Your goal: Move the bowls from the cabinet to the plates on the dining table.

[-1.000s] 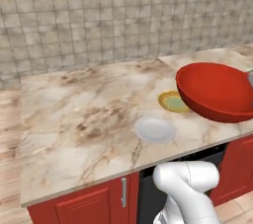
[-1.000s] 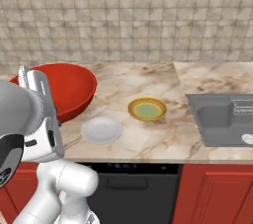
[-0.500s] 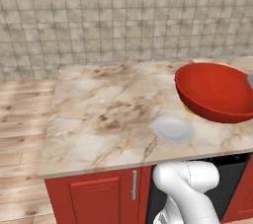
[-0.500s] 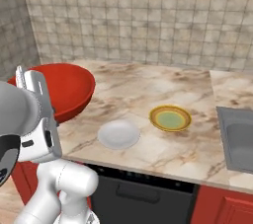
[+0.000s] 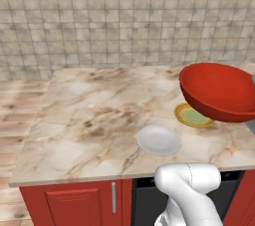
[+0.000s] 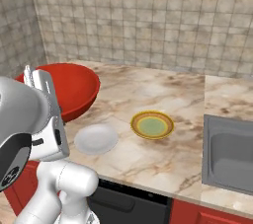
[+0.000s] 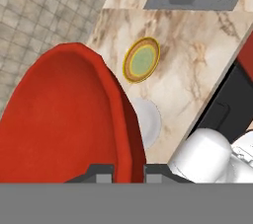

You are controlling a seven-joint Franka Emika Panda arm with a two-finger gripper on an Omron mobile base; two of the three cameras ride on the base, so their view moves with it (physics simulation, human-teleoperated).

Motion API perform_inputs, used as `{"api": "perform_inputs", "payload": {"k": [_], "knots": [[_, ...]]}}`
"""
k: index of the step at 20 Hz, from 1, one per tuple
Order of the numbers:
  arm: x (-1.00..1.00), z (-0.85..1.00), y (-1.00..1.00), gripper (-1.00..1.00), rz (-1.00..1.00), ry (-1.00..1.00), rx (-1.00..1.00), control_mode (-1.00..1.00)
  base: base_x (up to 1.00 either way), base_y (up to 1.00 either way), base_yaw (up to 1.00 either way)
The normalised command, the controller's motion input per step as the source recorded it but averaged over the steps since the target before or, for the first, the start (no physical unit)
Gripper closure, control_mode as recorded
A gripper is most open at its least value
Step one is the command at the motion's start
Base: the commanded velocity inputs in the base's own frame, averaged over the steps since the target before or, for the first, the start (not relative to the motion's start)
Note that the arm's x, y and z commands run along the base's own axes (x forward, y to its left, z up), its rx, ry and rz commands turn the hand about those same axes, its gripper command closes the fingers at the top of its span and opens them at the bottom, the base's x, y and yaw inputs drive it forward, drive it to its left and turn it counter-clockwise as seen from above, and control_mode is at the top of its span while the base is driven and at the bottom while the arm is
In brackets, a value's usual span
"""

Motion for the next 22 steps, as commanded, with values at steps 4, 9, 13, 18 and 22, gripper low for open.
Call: {"api": "perform_inputs", "payload": {"k": [4,9,13,18,22], "knots": [[0.0,0.0,0.0,1.0,0.0,0.0,0.0,1.0,0.81,-0.1,-0.16],[0.0,0.0,0.0,1.0,0.0,0.0,0.0,1.0,0.85,0.01,-0.31],[0.0,0.0,0.0,1.0,0.0,0.0,0.0,1.0,0.6,0.01,-0.27],[0.0,0.0,0.0,1.0,0.0,0.0,0.0,1.0,0.03,0.0,-0.04],[0.0,0.0,0.0,1.0,0.0,0.0,0.0,1.0,0.0,0.0,0.0]]}}
